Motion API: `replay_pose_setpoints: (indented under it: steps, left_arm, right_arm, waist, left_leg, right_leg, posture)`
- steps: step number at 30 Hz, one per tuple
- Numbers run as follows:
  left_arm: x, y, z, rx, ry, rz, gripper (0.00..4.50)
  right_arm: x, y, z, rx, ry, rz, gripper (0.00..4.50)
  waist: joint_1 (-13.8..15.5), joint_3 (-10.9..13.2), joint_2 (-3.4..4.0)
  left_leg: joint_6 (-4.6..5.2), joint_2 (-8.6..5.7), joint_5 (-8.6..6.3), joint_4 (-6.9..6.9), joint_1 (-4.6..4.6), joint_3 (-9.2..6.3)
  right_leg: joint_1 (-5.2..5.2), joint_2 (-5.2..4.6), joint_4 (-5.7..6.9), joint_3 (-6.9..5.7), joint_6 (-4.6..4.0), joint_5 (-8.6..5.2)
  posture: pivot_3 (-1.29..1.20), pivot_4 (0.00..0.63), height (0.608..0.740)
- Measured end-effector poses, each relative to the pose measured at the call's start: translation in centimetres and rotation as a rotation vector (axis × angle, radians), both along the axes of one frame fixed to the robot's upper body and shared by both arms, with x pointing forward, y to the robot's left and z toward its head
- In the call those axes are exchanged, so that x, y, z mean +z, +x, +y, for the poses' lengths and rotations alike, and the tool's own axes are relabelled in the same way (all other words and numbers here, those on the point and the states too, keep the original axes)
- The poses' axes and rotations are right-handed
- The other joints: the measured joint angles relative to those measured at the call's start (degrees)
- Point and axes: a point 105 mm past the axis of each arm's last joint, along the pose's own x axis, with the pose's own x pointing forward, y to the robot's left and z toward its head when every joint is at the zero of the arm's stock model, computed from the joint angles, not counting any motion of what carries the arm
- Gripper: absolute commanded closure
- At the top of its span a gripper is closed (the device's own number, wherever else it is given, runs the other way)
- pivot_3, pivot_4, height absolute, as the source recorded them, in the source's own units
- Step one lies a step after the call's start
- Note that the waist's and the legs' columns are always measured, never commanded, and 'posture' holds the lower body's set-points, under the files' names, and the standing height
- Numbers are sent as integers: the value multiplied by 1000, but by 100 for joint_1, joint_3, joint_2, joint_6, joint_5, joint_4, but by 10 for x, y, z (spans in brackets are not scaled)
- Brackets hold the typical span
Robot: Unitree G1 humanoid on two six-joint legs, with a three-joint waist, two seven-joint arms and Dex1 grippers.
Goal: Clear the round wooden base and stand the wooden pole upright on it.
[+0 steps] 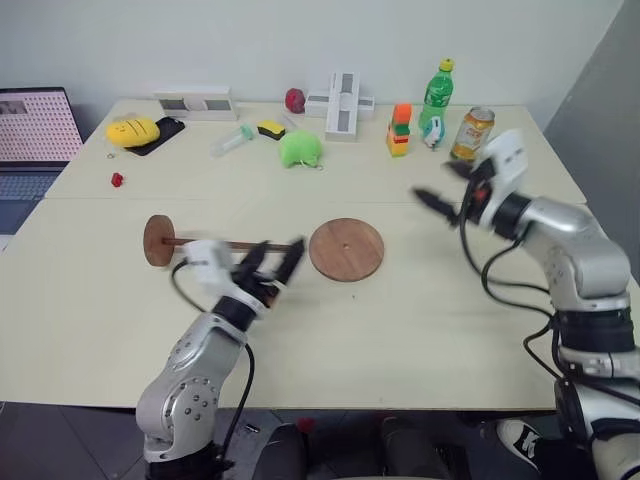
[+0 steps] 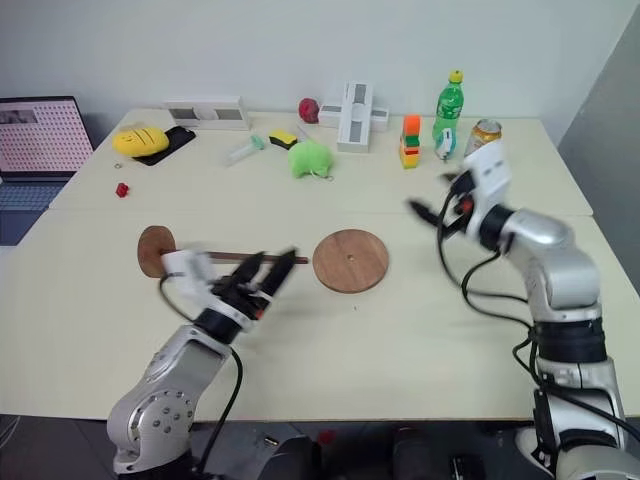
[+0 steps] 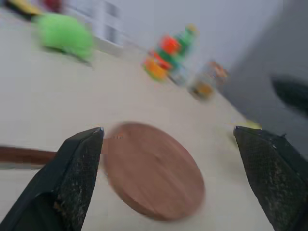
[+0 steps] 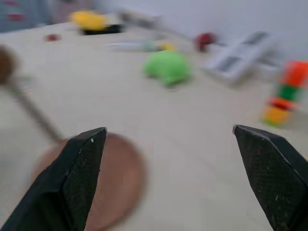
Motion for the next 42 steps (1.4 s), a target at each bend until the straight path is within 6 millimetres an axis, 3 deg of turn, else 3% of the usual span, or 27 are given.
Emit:
replay_pose_setpoints:
  steps: [3,8,18,21,29,40,42]
  left_arm:
    - [-9,9,28,141,-161,60,0]
    - [-9,22,61,262,-321,48,0]
    - [-23,42,88,329,-467,51,0]
    - [-25,49,93,329,-479,41,396]
    - [-24,55,86,255,-529,21,1968]
    - [-29,59,92,259,-530,38,4147]
    - [-28,60,92,256,-530,33,4220]
  right_arm:
    - [6,-25,18,149,-12,10,90]
    - [8,-41,32,238,-22,32,90]
    - [9,-43,32,222,-37,53,90]
    - [9,-42,31,202,-39,53,0]
    - [12,-42,27,176,-54,45,0]
    - [15,-43,26,167,-37,50,0]
    - [16,-43,26,167,-37,47,0]
  waist:
    - [60,-3,-7]
    - [63,-7,-13]
    - [62,-7,-14]
    - [60,-7,-14]
    - [57,-7,-14]
    - [54,-7,-14]
    - [55,-7,-14]
  left_leg:
    - [-1,-9,0,4,-2,0]
    - [-2,-9,1,3,-2,-1]
    - [-6,-9,3,1,-1,-4]
    - [-17,-9,10,1,-1,-5]
    - [-18,-7,10,0,-2,-6]
    - [-19,-7,11,-1,-3,-5]
    - [-19,-7,11,-1,-2,-6]
  right_leg:
    - [0,-3,-3,-2,3,2]
    - [1,-2,-6,-6,3,2]
    - [0,-1,-5,-9,2,2]
    - [0,1,-7,-10,2,2]
    - [-1,1,-8,-10,2,1]
    - [-2,1,-8,-10,2,1]
    - [-2,1,-8,-10,2,1]
  posture:
    - [0,150,740]
    - [0,150,740]
    - [0,150,740]
    - [0,150,740]
    - [0,150,740]
    - [0,150,740]
    - [0,150,740]
